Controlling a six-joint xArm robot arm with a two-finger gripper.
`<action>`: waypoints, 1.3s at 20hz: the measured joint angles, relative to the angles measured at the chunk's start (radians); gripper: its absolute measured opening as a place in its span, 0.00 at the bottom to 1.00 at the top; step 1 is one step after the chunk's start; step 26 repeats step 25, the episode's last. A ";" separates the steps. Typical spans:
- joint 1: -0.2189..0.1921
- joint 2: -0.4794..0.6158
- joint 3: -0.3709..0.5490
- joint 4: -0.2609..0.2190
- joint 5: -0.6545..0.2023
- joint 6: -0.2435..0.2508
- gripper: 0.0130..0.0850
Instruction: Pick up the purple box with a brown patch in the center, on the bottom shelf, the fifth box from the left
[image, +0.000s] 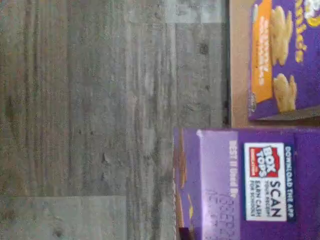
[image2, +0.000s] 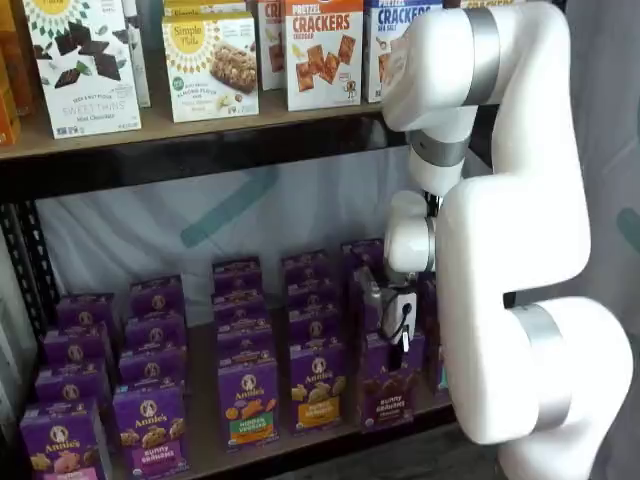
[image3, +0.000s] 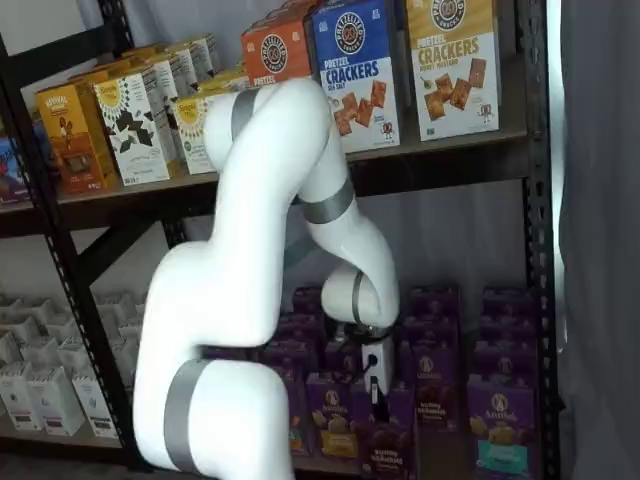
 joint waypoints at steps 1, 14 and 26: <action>0.006 -0.021 0.026 -0.010 0.000 0.015 0.28; 0.030 -0.279 0.281 0.041 0.052 -0.008 0.28; 0.045 -0.540 0.446 0.123 0.124 -0.061 0.28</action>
